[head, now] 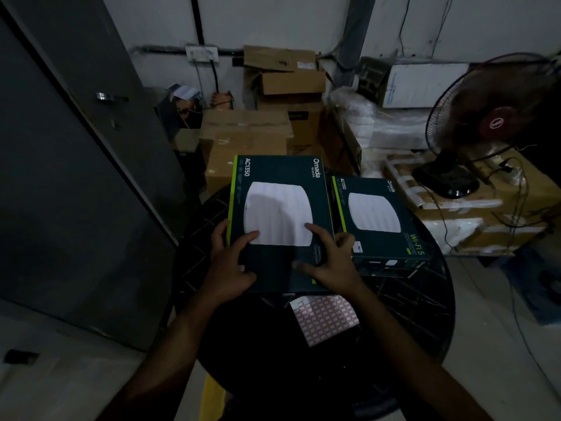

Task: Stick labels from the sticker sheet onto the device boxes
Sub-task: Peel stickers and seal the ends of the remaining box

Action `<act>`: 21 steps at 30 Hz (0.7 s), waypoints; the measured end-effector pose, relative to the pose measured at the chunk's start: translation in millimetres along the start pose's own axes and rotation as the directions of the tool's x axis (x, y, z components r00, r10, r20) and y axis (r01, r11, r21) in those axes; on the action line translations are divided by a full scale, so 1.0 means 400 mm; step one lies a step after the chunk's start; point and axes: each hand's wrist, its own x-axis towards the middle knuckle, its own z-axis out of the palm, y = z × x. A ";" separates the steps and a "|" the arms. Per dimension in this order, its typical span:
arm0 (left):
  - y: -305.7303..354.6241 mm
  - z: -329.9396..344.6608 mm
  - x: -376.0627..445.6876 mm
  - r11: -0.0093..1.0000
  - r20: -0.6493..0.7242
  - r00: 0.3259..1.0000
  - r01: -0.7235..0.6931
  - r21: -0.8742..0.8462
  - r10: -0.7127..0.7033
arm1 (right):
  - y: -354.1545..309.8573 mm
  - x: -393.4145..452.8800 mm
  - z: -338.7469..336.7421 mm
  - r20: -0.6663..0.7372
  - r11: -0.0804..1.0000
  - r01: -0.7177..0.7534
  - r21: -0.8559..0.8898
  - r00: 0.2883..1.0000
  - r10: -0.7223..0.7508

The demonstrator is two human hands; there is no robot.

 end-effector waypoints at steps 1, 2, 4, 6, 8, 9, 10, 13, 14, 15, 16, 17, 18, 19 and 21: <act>-0.007 -0.001 0.007 0.999 0.009 1.000 -0.027 0.038 0.027 | 0.000 -0.001 0.006 -0.016 0.999 0.020 -0.034 1.000 -0.021; -0.013 -0.002 0.014 0.995 0.022 0.998 -0.056 0.081 0.054 | -0.003 -0.001 0.008 -0.031 0.998 0.038 -0.052 0.999 -0.040; -0.024 0.003 0.029 0.977 0.079 0.992 -0.114 0.181 0.101 | 0.001 0.003 0.012 -0.056 0.988 0.121 -0.095 0.990 -0.127; -0.037 0.011 0.048 0.951 0.132 0.981 -0.171 0.257 0.141 | 0.006 0.016 0.011 -0.052 0.962 0.207 -0.178 0.974 -0.220; -0.047 0.021 0.076 0.944 0.162 0.979 -0.167 0.286 0.124 | 0.003 0.032 0.003 -0.041 0.946 0.213 -0.243 0.972 -0.230; -0.048 0.024 0.091 0.951 0.172 0.981 -0.137 0.278 0.091 | 0.004 0.041 -0.001 -0.038 0.941 0.202 -0.271 0.975 -0.220; -0.047 0.030 0.105 0.959 0.180 0.982 -0.107 0.262 0.060 | 0.006 0.048 -0.008 -0.029 0.936 0.189 -0.297 0.978 -0.207; -0.020 0.061 0.140 0.961 0.195 0.980 -0.097 0.259 0.046 | 0.030 0.065 -0.038 -0.018 0.939 0.142 -0.313 0.988 -0.155; -0.008 0.077 0.153 0.959 0.200 0.978 -0.110 0.263 0.057 | 0.046 0.069 -0.054 -0.023 0.947 0.125 -0.295 0.990 -0.138; 0.007 0.097 0.168 0.959 0.205 0.977 -0.113 0.261 0.060 | 0.063 0.073 -0.073 -0.026 0.954 0.108 -0.280 0.992 -0.120; 0.022 0.121 0.184 0.960 0.208 0.976 -0.115 0.256 0.061 | 0.083 0.077 -0.095 -0.029 0.958 0.094 -0.269 0.994 -0.105; 0.037 0.150 0.201 0.961 0.209 0.976 -0.115 0.253 0.062 | 0.108 0.085 -0.118 -0.033 0.961 0.085 -0.262 0.995 -0.097; 0.054 0.181 0.217 0.962 0.209 0.976 -0.117 0.249 0.064 | 0.134 0.094 -0.144 -0.041 0.965 0.081 -0.251 0.995 -0.094; 0.070 0.215 0.234 0.963 0.203 0.977 -0.118 0.244 0.069 | 0.163 0.107 -0.172 -0.052 0.968 0.080 -0.239 0.994 -0.095; 0.106 0.292 0.270 0.965 0.175 0.981 -0.127 0.231 0.087 | 0.224 0.138 -0.240 -0.066 0.973 0.078 -0.218 0.993 -0.095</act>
